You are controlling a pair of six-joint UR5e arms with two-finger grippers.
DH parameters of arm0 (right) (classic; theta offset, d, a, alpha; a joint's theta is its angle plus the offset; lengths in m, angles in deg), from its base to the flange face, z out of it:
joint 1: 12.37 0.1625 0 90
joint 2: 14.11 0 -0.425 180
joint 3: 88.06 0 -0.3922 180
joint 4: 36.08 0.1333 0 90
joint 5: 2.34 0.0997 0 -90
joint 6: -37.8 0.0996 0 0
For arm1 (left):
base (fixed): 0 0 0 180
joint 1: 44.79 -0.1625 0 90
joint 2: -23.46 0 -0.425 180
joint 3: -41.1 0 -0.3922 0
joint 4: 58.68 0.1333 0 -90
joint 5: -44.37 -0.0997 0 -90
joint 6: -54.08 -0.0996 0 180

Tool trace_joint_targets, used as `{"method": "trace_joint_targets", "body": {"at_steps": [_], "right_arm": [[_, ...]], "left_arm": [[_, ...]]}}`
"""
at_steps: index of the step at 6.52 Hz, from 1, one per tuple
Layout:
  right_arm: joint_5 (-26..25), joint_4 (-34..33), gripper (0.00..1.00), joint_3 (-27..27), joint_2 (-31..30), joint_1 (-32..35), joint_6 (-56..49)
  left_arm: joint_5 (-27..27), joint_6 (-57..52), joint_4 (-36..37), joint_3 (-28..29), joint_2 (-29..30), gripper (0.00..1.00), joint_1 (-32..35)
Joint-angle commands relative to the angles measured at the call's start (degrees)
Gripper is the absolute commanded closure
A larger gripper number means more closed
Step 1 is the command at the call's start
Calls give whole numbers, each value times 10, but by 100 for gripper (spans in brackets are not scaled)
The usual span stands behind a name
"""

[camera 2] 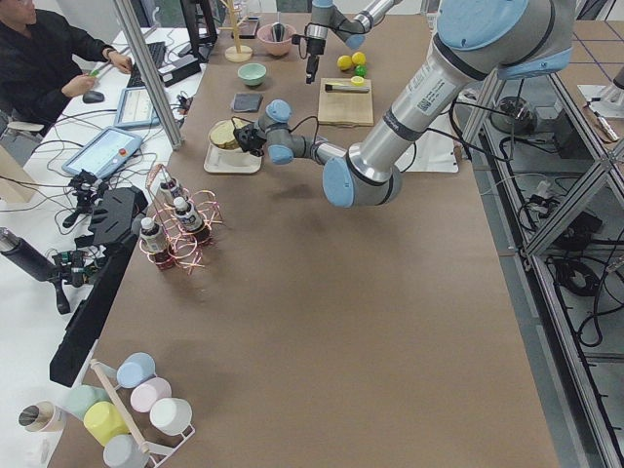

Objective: Make sandwich and place on tray
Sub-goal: 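Carry the plate with the left gripper and set it on the white tray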

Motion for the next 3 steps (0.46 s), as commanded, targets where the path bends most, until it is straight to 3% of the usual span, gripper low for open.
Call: {"method": "trace_joint_targets", "body": {"at_steps": [1,2,3], "right_arm": [[-5,0,1,5,1,-1,0],[-5,0,1,10,5,-2,0],[-5,0,1,12,6,-2,0]], "left_arm": [[-5,-16,0,6,1,62,-8],[-5,-17,0,6,1,42,-12],[-9,-17,0,6,1,39,-14]]}}
